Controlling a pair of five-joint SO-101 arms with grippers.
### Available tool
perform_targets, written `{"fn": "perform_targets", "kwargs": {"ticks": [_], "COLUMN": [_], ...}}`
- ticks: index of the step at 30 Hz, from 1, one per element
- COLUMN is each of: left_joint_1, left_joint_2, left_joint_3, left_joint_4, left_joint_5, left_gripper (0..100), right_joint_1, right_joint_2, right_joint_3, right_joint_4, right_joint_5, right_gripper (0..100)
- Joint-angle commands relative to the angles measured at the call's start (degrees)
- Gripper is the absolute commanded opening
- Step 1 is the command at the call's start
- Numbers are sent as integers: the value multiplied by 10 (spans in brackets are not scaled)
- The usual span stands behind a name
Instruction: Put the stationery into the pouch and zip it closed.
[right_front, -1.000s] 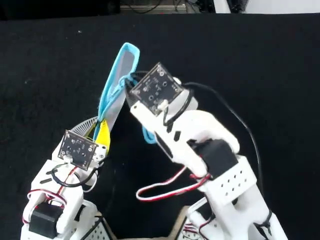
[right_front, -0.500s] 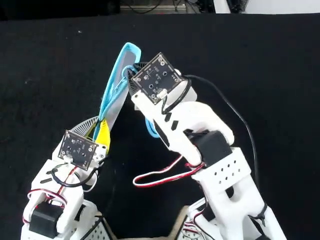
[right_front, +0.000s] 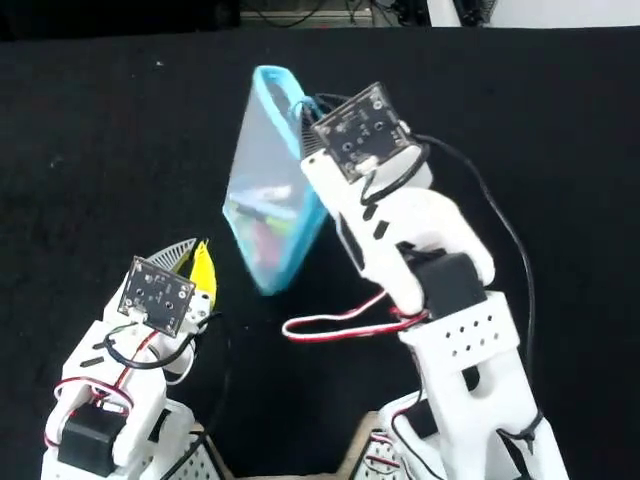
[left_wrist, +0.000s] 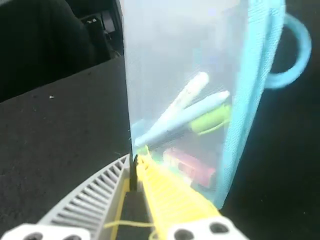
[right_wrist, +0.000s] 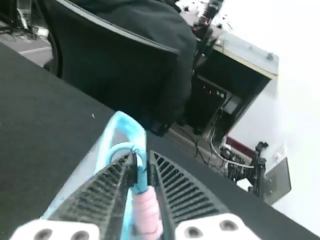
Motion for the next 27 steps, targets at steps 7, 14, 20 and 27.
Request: {"fn": "perform_targets", "kwargs": {"ticks": [7,14,20,27], "left_joint_1": [0,0,4,5], "left_joint_2": [1,1,1,1], "left_joint_3": [-38,-35,-35,-38], "left_joint_4": [-3,2,-3,-4], "left_joint_5": [-2,1,1,30], "left_gripper": [34,137,141,146], "right_joint_1": [-56,-110,-142,-155], "right_joint_2": [-2,-2,-2,-1], "right_joint_3": [17,15,15,-36], "right_joint_4": [-12,-12,-11,23], "right_joint_5": [1,4,2,2], "right_gripper": [11,11,11,11]}}
